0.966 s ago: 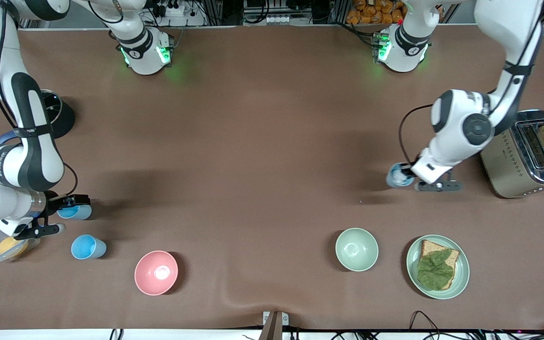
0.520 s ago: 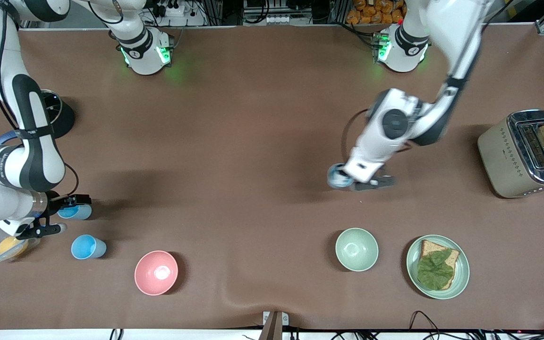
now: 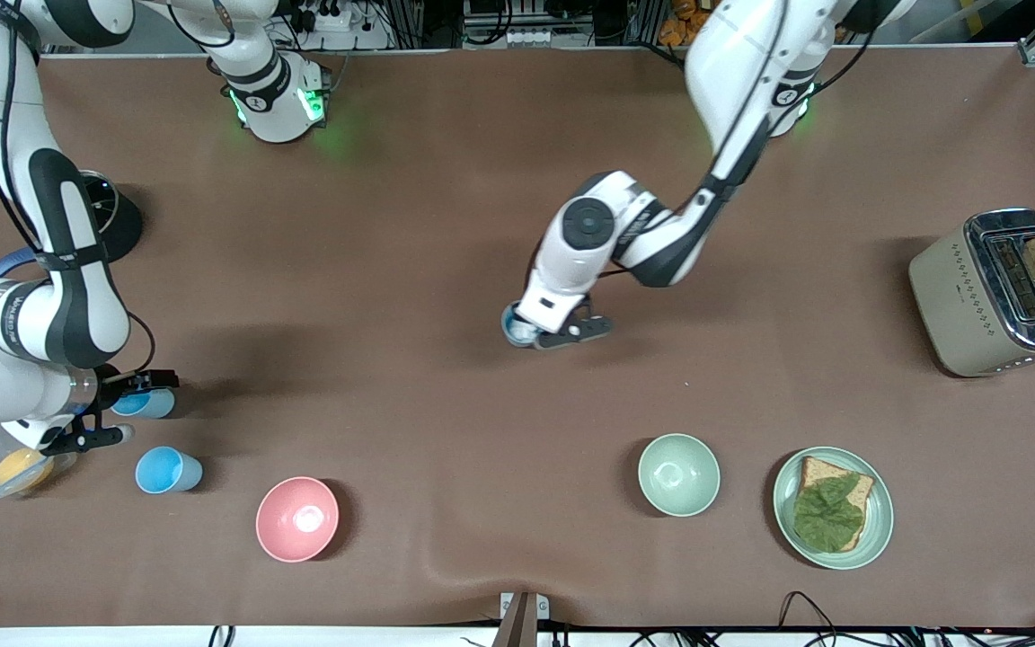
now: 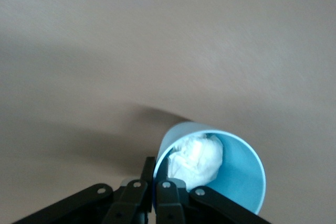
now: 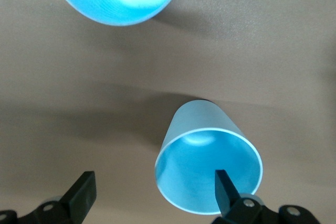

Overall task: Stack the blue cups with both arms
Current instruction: 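Carry the blue cup to the table middle and set it down with the left gripper, then withdraw the left gripper while the right gripper carries its cup over the placed cup, then lower the held cup into the placed cup and open the right gripper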

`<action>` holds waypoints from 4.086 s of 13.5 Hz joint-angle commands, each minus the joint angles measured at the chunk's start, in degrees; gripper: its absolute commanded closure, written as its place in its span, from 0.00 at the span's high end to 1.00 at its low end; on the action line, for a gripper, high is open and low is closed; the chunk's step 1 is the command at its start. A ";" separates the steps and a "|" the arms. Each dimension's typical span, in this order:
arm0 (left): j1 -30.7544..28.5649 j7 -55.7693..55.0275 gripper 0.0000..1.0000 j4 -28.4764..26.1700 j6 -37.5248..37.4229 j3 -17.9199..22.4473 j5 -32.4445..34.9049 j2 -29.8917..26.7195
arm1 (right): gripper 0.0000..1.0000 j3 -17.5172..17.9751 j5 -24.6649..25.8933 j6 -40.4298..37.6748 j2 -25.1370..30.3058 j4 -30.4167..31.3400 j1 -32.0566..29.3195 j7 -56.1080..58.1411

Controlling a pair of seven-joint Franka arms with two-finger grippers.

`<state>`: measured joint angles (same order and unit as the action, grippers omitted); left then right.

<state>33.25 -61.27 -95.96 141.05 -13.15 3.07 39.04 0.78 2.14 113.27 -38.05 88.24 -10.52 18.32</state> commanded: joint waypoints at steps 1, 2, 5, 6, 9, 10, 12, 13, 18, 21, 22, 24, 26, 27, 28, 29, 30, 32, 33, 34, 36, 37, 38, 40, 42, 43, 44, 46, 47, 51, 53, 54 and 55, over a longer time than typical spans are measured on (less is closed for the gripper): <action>4.53 -3.58 0.00 4.29 -0.07 2.42 1.06 3.24 | 1.00 0.53 0.06 1.33 -0.97 -0.26 -1.34 0.22; 5.76 -3.85 0.00 4.37 -0.16 3.21 1.06 3.33 | 0.84 0.53 0.06 1.07 -0.88 -0.26 -1.35 0.31; 6.04 -4.12 1.00 4.37 -0.68 3.48 1.14 2.28 | 0.03 0.53 0.06 -0.42 -0.88 -0.18 -1.17 0.05; 5.78 -4.12 1.00 4.38 -1.55 3.57 1.14 1.14 | 0.00 0.53 0.06 -0.86 -0.88 -0.18 -1.08 0.05; 4.46 -3.94 1.00 4.38 -5.06 3.74 1.06 -4.04 | 0.00 0.53 0.06 -2.00 -0.88 -0.18 -0.91 0.05; 3.85 -3.94 1.00 4.46 -6.91 3.74 1.06 -6.14 | 0.00 0.53 0.06 -2.09 -0.80 -0.26 -0.73 0.22; 1.13 -3.42 1.00 4.20 -10.59 3.57 1.23 -11.50 | 0.00 0.53 0.06 -2.53 -0.36 -0.44 -0.38 0.05; 0.60 -3.33 1.00 4.29 -13.49 3.66 1.32 -13.70 | 0.00 0.88 0.06 -4.19 0.25 -0.88 -0.21 0.05; -7.65 5.69 1.00 4.29 -25.70 3.66 2.11 -25.39 | 0.00 1.15 -1.07 -19.82 4.29 -6.41 8.48 -10.98; -15.64 21.32 1.00 4.38 -37.48 3.57 1.76 -32.25 | 0.00 1.06 -7.13 -23.70 7.11 -7.03 15.16 -21.53; -18.10 25.11 1.00 4.46 -40.64 3.57 1.06 -33.92 | 0.00 1.15 -8.89 -24.41 7.29 -7.55 17.00 -26.36; -23.20 32.40 1.00 5.68 -45.75 3.31 0.97 -36.30 | 0.00 1.32 -10.40 -25.90 7.38 -9.75 22.18 -35.24; -27.34 36.64 1.00 6.92 -49.98 3.39 0.97 -37.71 | 0.00 1.85 -10.31 -25.48 7.29 -11.16 28.42 -39.31; -29.36 39.45 1.00 6.92 -50.34 3.39 0.97 -38.76 | 0.00 1.94 -10.22 -25.12 7.03 -12.12 31.75 -40.89; -29.99 43.65 1.00 6.58 -51.47 3.57 1.32 -39.21 | 0.00 1.77 -10.22 -24.86 6.59 -13.61 34.66 -41.87; -30.08 46.04 1.00 6.75 -53.05 3.92 1.32 -39.30 | 0.00 1.76 -10.22 -22.68 6.41 -13.80 37.39 -41.87; -31.13 47.55 1.00 6.57 -53.15 4.88 1.15 -39.74 | 0.00 1.76 -9.87 -18.48 5.80 -13.71 41.07 -41.79; -32.36 51.41 1.00 6.40 -53.16 6.46 0.36 -40.18 | 0.00 1.59 -9.52 -13.11 3.26 -13.71 45.83 -42.05; -32.19 52.30 1.00 6.31 -53.16 8.21 -0.60 -40.27 | 0.00 1.59 -9.61 -11.34 2.46 -13.71 46.55 -43.27; -32.19 52.66 1.00 6.31 -53.16 9.45 -2.01 -40.27 | 0.00 1.59 -9.69 -10.45 2.28 -13.80 46.55 -43.63; -32.28 53.80 1.00 5.96 -53.16 10.16 -2.37 -40.53 | 0.00 1.68 -9.78 -8.17 1.76 -13.80 47.16 -43.72; -32.28 53.80 1.00 5.70 -53.16 10.16 -2.37 -40.62 | 0.00 1.68 -9.70 -8.07 1.32 -13.80 47.69 -43.81; -32.37 53.63 1.00 5.78 -53.16 10.07 -2.28 -40.53 | 0.00 1.59 -9.78 -8.07 1.14 -13.80 47.78 -44.24; -32.46 53.28 1.00 5.96 -52.98 9.81 -2.20 -40.01 | 0.00 1.68 -9.87 -7.90 0.96 -13.80 48.05 -45.74; -32.46 53.19 1.00 6.13 -53.07 9.81 -2.20 -40.18 | 0.00 1.68 -9.87 -6.84 0.52 -13.80 48.92 -46.00; -32.46 53.36 1.00 6.05 -53.07 9.81 -2.20 -40.35 | 0.00 1.68 -9.96 -6.23 0.26 -13.80 49.28 -47.66; -32.46 53.54 1.00 6.05 -53.15 9.81 -2.20 -40.36 | 0.00 1.68 -10.05 -4.92 0.00 -13.80 49.45 -49.59; -32.46 53.45 1.00 6.05 -53.33 9.81 -2.28 -40.53 | 0.00 1.68 -9.96 -3.68 -0.62 -13.80 50.50 -50.14; -32.46 53.54 1.00 6.13 -53.33 9.81 -2.37 -40.53 | 0.00 1.68 -9.96 -3.76 -0.62 -13.71 50.51 -50.22; -32.46 53.80 1.00 6.31 -53.24 9.81 -3.34 -40.62 | 0.00 1.68 -10.05 -4.20 -0.62 -13.36 50.77 -52.94; -32.54 53.80 1.00 5.69 -53.68 9.72 -3.07 -40.62 | 0.00 1.68 -10.22 -4.20 -0.71 -13.36 50.86 -53.48; -32.54 53.98 1.00 5.69 -53.77 9.72 -3.16 -40.62 | 0.00 1.68 -10.22 -4.20 -0.71 -13.36 50.86 -53.56; -32.46 53.89 1.00 5.78 -53.68 9.72 -3.16 -40.53 | 0.00 1.68 -10.31 -4.20 -0.71 -13.36 50.86 -53.56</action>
<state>1.29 -8.53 -89.58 88.01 -3.11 1.03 -0.60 2.77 -7.66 109.53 -38.16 75.97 39.77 -33.79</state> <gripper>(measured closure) 0.000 0.965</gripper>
